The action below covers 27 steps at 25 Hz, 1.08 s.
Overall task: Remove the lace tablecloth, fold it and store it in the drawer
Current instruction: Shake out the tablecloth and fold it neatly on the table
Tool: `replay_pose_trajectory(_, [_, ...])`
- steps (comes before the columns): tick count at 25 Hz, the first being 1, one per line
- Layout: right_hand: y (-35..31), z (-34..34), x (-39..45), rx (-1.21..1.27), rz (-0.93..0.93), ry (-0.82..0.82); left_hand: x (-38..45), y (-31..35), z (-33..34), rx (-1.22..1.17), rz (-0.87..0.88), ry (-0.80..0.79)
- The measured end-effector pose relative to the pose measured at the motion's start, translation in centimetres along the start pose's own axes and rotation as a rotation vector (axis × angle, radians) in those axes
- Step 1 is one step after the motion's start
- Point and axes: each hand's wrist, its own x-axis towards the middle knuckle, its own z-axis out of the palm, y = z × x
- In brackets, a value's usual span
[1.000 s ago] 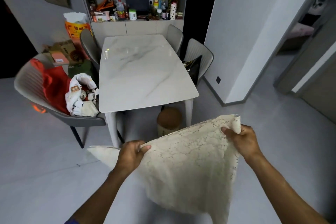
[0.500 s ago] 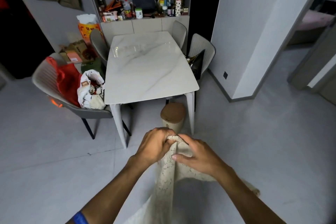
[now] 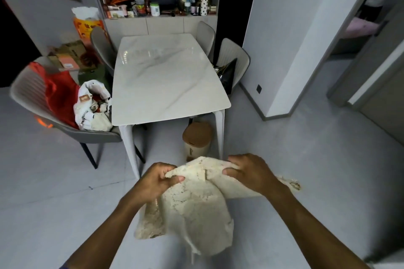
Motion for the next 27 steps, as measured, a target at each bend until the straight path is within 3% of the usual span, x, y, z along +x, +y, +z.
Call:
replay_pose_trajectory(2, [4.2, 0.4, -1.3, -0.138, 0.194, -0.107, 0.3, -0.5, -2.6, -0.102, 0.022, 0.162])
replay_pose_trajectory(3, [5.7, 0.9, -2.2, -0.093, 0.284, -0.075, 0.6, -0.5, -4.0, -0.116, 0.028, 0.205])
replay_pose_trajectory(8, [7.1, 1.5, -1.6, 0.087, 0.467, 0.341, 1.2, -0.7, -6.6, 0.116, 0.056, 0.172])
replay_pose_trajectory(10, [7.6, -0.2, -0.8, 0.043, 0.474, 0.399, 0.9, -1.5, -6.7, 0.234, 0.037, 0.209])
replay_pose_trajectory(13, [8.5, -2.7, -0.6, -0.125, 0.476, 0.36, 0.1, -3.2, -6.3, 0.403, -0.009, 0.214])
replay_pose_trajectory(16, [7.8, -3.3, -0.6, -0.428, 0.556, 0.186, -1.1, -3.0, -4.8, 0.392, 0.013, 0.195])
replay_pose_trajectory(18, [6.2, -2.3, -0.6, -0.619, 0.445, 0.063, -1.1, -2.1, -3.5, 0.349, 0.039, 0.189])
replay_pose_trajectory(19, [4.6, -1.2, -0.5, -0.555, 0.319, 0.023, -0.8, -1.3, -2.7, 0.352, 0.062, 0.185])
replay_pose_trajectory(22, [-2.6, 3.6, 0.4, -0.049, 0.014, -0.026, 0.5, 2.3, 0.1, 0.415, 0.158, 0.138])
replay_pose_trajectory(25, [-7.1, 6.8, 1.6, 0.278, -0.03, 0.168, 1.0, 4.8, 1.9, 0.478, 0.243, 0.15])
replay_pose_trajectory(27, [-7.0, 6.4, 2.2, 0.402, -0.01, 0.223, 0.7, 5.3, 1.7, 0.447, 0.198, 0.205])
